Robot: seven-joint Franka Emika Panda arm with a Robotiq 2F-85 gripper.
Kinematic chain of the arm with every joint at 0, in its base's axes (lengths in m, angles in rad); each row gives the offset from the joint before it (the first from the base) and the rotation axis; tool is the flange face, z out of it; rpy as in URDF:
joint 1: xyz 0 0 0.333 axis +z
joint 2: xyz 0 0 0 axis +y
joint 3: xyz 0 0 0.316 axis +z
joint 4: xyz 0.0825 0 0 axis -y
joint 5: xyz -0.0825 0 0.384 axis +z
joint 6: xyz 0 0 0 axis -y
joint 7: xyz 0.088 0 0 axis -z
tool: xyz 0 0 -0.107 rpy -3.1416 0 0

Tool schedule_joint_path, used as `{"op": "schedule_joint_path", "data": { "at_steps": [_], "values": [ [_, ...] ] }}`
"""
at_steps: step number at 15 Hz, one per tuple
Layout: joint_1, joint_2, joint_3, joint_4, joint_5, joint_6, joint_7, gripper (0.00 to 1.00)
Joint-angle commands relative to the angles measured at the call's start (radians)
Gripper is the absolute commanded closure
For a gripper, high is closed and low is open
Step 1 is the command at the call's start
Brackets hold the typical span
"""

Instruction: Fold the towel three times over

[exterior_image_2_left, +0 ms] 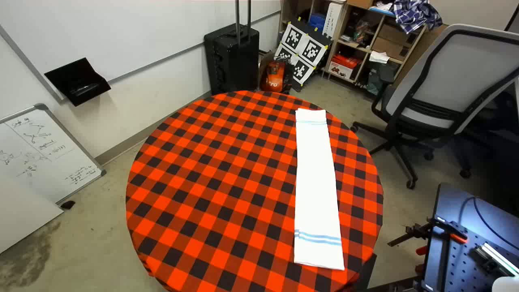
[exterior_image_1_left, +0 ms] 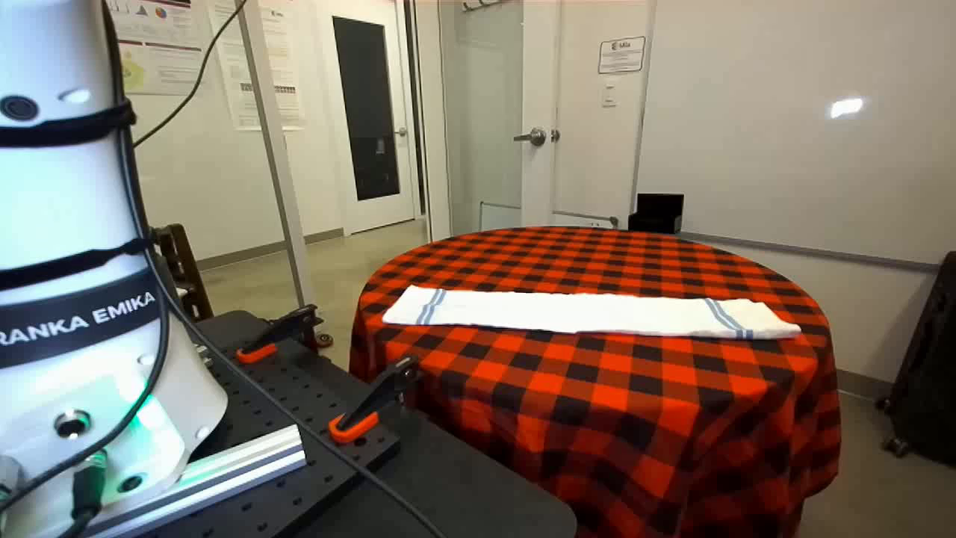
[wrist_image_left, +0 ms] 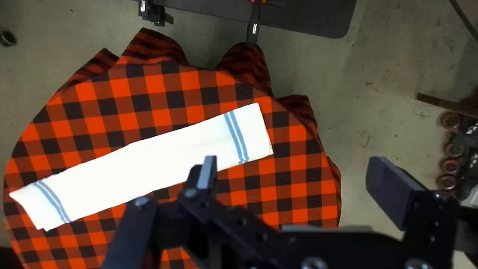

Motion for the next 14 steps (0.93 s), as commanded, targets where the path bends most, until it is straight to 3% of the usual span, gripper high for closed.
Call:
{"op": "schedule_joint_path", "data": {
  "at_steps": [1,14],
  "values": [
    [-0.003,0.001,0.002,0.003,0.001,-0.003,-0.002,0.00],
    [-0.034,0.079,0.025,-0.045,-0.003,0.122,0.064,0.00]
  ]
}}
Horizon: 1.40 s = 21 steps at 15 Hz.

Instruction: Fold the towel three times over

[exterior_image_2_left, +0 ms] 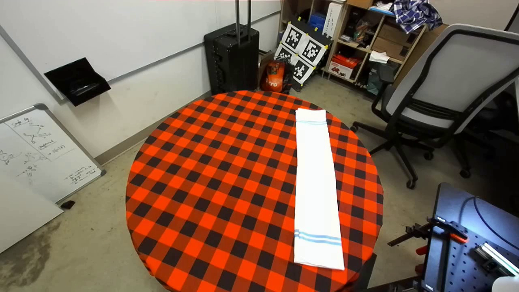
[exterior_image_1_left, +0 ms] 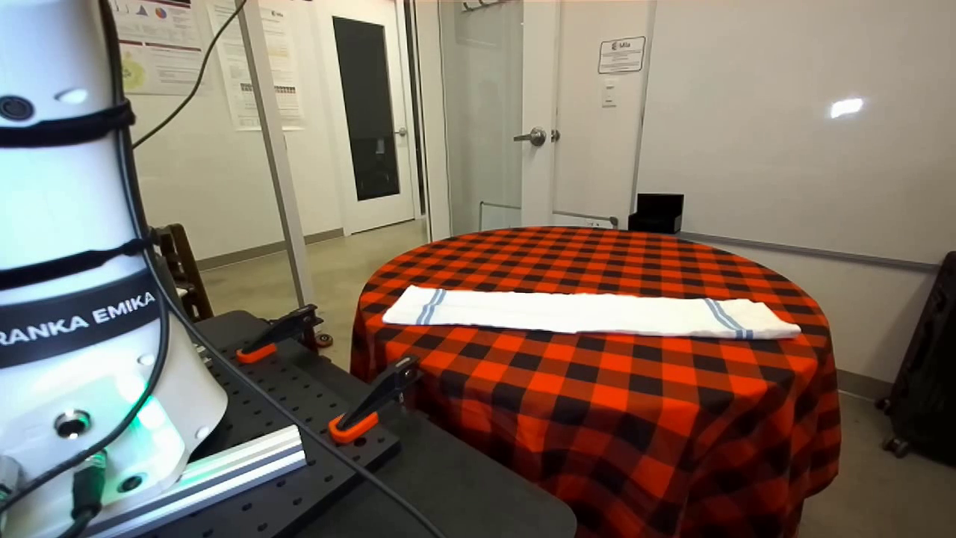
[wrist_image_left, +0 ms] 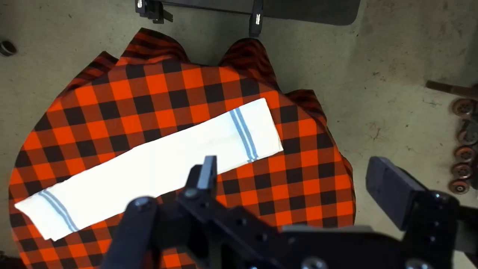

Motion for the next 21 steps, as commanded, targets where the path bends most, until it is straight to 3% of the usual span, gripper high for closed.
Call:
{"op": "schedule_joint_path", "data": {
  "at_steps": [1,11,21],
  "values": [
    [-0.008,0.059,0.027,-0.006,-0.008,0.059,0.040,0.00],
    [0.015,0.183,0.064,-0.057,-0.069,0.223,0.024,0.00],
    [-0.030,0.410,0.105,-0.103,-0.184,0.515,0.208,0.00]
  ]
}}
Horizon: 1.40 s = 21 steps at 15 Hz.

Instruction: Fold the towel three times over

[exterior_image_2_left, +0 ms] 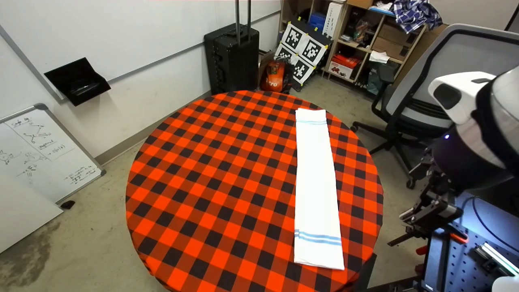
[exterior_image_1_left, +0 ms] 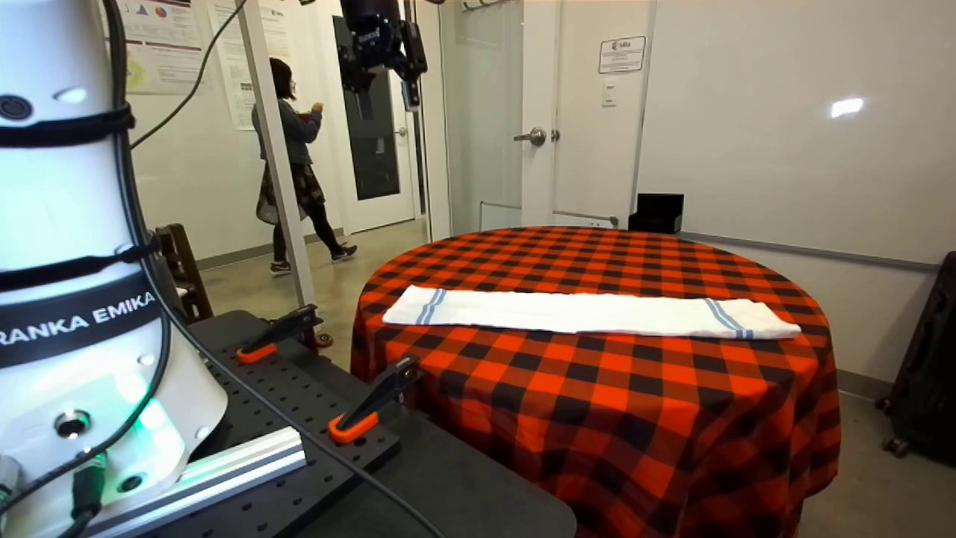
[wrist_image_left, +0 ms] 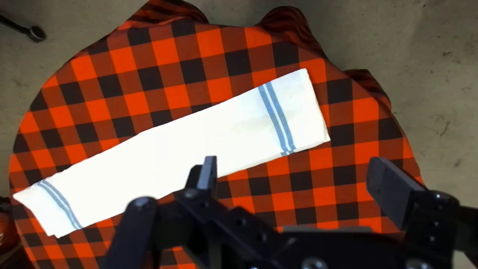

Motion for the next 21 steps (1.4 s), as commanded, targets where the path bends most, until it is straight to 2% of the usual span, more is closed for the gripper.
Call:
{"op": "schedule_joint_path", "data": {
  "at_steps": [1,6,12,21],
  "values": [
    [-0.023,0.101,0.021,0.010,-0.066,0.087,0.083,0.00],
    [-0.023,0.208,0.047,0.016,-0.148,0.181,0.194,0.00],
    [-0.017,0.359,0.084,0.030,-0.335,0.267,0.400,0.00],
    [0.081,0.618,0.019,0.142,-0.600,0.255,0.696,0.00]
  ]
}}
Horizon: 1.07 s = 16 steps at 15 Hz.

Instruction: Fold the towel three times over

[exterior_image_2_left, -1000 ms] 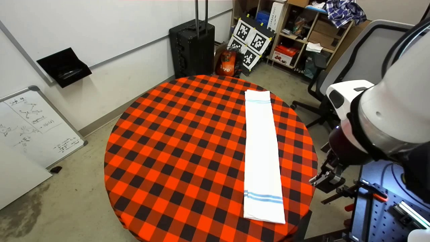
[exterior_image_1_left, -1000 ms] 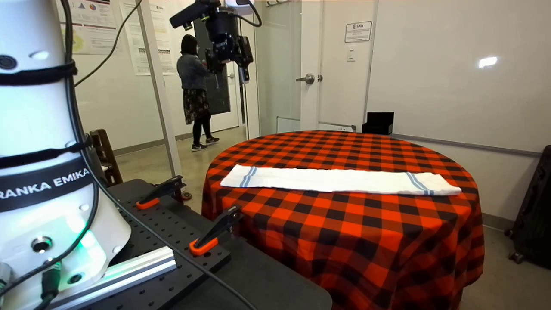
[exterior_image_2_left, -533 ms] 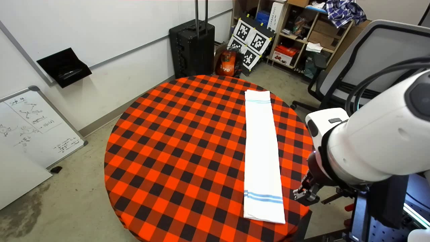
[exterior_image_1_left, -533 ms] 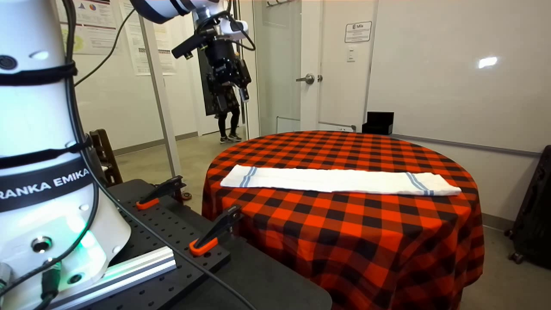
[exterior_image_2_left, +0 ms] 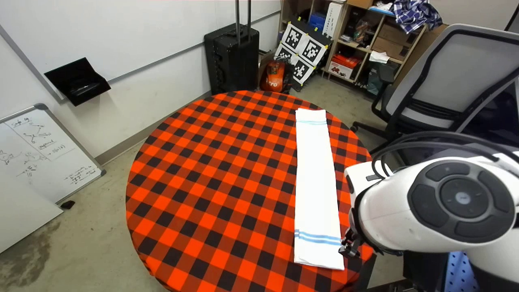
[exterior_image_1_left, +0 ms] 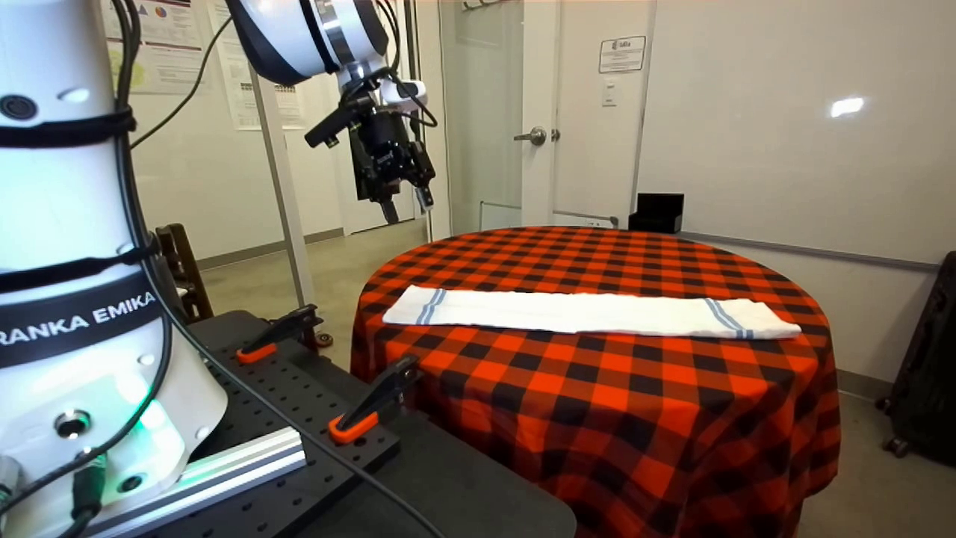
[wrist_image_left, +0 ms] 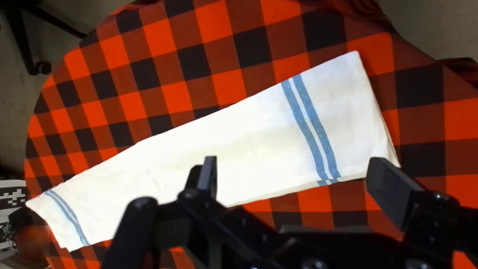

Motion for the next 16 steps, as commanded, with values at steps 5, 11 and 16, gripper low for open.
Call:
{"op": "schedule_joint_path", "data": {
  "at_steps": [5,11,16],
  "values": [
    [0.139,0.256,-0.098,0.155,-0.154,-0.007,0.227,0.00],
    [0.238,0.386,-0.128,0.231,-0.140,-0.004,0.230,0.00],
    [0.314,0.455,-0.175,0.254,-0.187,-0.006,0.280,0.00]
  ]
}}
